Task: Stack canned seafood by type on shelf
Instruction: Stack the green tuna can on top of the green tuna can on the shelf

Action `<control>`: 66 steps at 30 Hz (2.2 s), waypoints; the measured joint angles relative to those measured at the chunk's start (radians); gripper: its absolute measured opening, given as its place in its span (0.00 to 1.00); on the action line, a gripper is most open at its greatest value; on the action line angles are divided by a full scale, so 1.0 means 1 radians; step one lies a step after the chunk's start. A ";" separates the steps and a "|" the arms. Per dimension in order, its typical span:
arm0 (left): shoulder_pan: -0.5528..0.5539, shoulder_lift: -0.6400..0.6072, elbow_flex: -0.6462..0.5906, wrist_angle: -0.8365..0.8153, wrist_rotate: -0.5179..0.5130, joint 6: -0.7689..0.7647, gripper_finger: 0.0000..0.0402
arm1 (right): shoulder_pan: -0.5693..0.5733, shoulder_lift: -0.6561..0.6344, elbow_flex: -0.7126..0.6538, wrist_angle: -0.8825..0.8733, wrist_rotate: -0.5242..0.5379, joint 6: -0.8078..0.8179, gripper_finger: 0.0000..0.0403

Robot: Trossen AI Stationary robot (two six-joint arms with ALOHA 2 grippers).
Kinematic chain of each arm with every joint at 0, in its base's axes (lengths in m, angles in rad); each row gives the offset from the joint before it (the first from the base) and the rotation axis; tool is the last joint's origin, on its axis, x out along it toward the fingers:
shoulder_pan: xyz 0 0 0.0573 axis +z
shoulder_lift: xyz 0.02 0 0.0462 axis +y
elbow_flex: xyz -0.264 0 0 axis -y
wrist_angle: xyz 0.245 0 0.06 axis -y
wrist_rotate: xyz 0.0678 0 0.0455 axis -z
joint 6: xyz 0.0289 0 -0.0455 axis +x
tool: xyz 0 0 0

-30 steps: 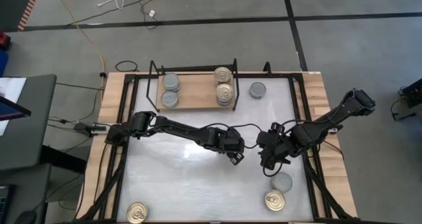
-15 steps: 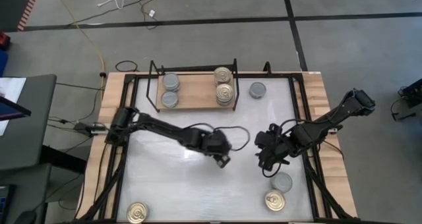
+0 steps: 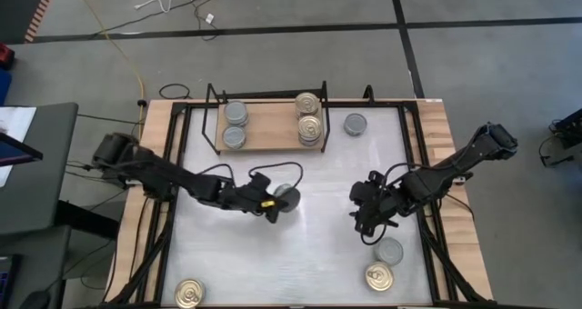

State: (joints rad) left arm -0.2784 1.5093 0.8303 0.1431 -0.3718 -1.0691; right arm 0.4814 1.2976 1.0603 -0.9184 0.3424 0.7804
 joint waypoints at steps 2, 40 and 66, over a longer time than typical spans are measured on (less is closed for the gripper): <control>-0.009 -0.041 -0.026 -0.012 -0.001 0.018 0.31 | -0.016 0.000 0.000 -0.001 0.002 0.000 0.72; -0.053 -0.229 -0.383 0.328 -0.004 -0.141 0.31 | -0.176 0.000 0.000 0.066 0.001 0.025 0.72; -0.053 -0.229 -0.383 0.322 -0.075 -0.348 0.31 | -0.176 0.000 0.000 0.068 0.000 0.005 0.72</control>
State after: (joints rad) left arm -0.3313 1.2804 0.4473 0.4649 -0.4472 -1.4170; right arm 0.3050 1.2976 1.0603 -0.8504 0.3428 0.7850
